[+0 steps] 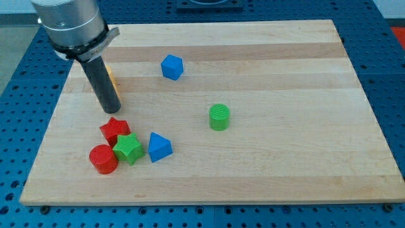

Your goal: Move your arm towards the red circle

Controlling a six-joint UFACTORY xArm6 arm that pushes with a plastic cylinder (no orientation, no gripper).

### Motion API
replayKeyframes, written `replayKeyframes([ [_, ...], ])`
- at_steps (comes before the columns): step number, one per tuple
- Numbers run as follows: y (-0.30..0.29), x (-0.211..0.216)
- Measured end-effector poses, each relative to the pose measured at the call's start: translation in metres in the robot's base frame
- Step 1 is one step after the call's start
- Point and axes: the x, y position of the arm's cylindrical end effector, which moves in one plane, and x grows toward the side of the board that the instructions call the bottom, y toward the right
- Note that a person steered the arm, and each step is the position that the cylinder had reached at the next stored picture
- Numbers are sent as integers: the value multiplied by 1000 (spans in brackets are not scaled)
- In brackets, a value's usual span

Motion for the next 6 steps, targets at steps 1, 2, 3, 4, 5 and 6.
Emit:
replayKeyframes([
  [1, -2, -11],
  [2, -5, -7],
  [3, -19, 31],
  [4, -45, 70],
  [5, -49, 120],
  [6, -31, 151],
])
